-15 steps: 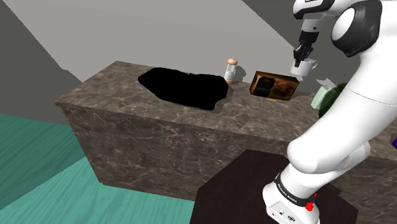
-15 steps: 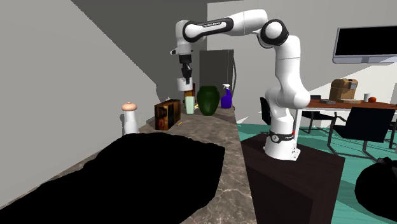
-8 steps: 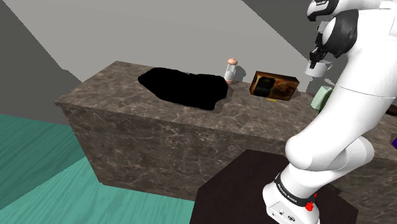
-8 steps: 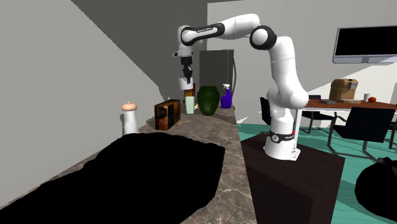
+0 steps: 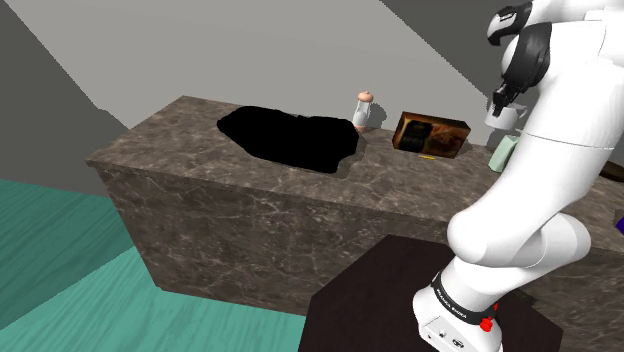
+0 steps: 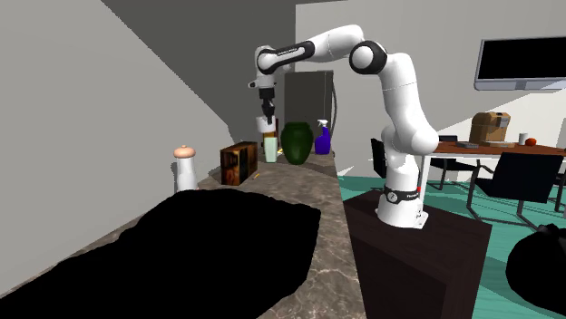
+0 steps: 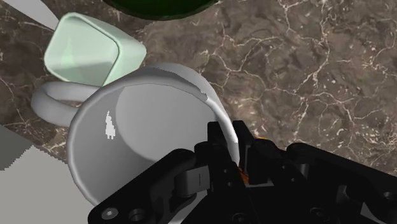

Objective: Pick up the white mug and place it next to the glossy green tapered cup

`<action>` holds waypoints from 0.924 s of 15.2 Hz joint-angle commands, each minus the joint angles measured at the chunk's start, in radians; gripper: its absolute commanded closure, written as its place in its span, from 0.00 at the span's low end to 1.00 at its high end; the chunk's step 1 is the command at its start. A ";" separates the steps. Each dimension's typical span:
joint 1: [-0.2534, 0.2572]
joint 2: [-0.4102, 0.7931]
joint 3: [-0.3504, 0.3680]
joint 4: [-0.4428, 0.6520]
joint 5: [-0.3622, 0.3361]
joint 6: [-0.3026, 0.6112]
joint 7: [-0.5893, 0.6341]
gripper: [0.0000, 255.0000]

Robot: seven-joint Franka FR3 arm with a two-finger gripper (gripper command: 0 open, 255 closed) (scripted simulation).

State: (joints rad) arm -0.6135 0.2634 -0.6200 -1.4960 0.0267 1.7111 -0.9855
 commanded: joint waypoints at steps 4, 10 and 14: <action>0.005 0.002 0.003 -0.066 0.001 0.067 0.005 1.00; 0.008 0.007 0.006 -0.140 0.004 0.146 0.009 1.00; 0.008 0.016 0.008 -0.184 0.009 0.197 0.010 1.00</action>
State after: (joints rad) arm -0.6043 0.2717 -0.6131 -1.6778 0.0312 1.8985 -0.9752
